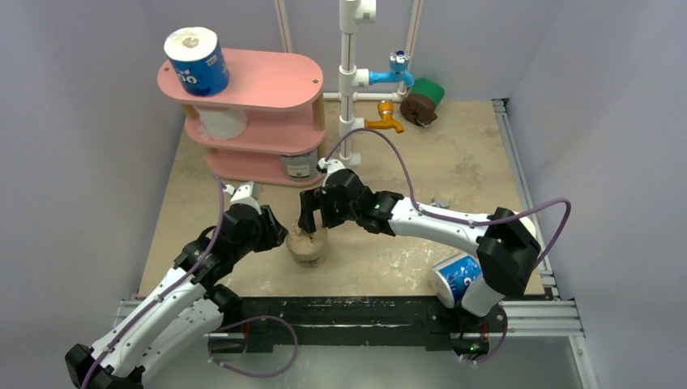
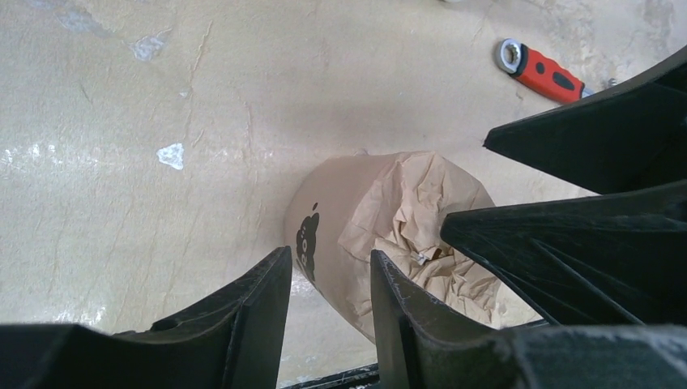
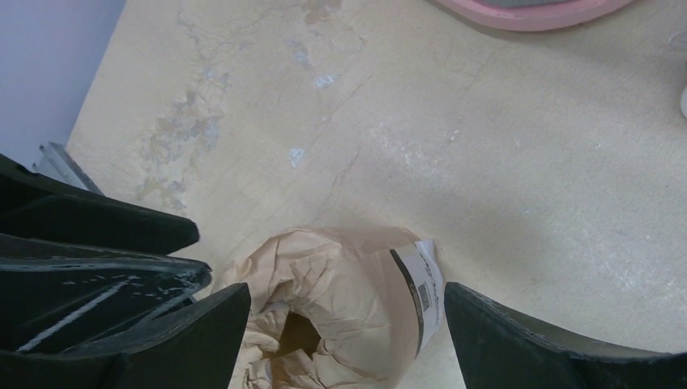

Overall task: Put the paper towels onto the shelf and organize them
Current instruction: Adjust the paper towel at the center of the board.

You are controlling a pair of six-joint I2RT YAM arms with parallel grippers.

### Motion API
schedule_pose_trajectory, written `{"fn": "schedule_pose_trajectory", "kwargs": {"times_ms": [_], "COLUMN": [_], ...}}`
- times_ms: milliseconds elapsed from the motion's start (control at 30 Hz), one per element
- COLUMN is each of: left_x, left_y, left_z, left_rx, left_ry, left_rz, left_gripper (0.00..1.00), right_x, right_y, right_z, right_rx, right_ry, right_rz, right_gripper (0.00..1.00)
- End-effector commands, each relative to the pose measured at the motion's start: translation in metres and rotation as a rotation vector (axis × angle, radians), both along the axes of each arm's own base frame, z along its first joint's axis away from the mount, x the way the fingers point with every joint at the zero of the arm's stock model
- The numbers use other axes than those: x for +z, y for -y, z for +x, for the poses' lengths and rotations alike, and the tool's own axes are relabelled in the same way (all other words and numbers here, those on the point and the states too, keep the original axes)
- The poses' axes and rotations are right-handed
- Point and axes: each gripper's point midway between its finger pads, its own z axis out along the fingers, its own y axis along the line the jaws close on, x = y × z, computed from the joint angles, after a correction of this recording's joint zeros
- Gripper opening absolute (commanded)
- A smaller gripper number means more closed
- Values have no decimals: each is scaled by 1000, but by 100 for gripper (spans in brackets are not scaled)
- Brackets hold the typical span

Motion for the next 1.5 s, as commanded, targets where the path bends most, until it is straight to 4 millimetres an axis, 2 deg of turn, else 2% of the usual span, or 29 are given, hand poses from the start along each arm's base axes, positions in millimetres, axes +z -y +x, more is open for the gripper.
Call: {"fn": "schedule_pose_trajectory", "kwargs": {"times_ms": [0,100,233,400,667,933,1033,1200,1267,1467], "left_x": [0,-2,-6,-8,-12,-12,-3,16,14,-13], "left_y": [4,5,10,12,10,13,20,52,55,57], "left_z": [5,5,5,6,7,7,7,0,-4,-18], "left_rx": [2,-5,-19,-27,-15,-16,-38,-184,-211,-267], "left_ry": [12,10,-1,-9,-8,-13,6,21,-8,-93], "left_rz": [-10,-13,-20,-21,-14,-29,-71,-198,-194,-163], "left_gripper": [40,40,40,40,40,40,40,46,46,44], "right_x": [32,25,3,-15,-26,-45,-47,-48,-47,-43], "right_y": [-16,-17,-15,-5,15,30,34,38,37,36], "right_z": [8,8,7,1,-13,-19,-21,-21,-21,-20], "right_rx": [17,20,21,18,9,0,-3,-12,-11,-12], "right_ry": [54,50,14,-15,-38,-53,-51,-47,-44,-36], "right_rz": [77,62,6,-29,-45,-95,-98,-100,-96,-83], "right_gripper": [91,91,91,90,89,88,88,88,88,88]}}
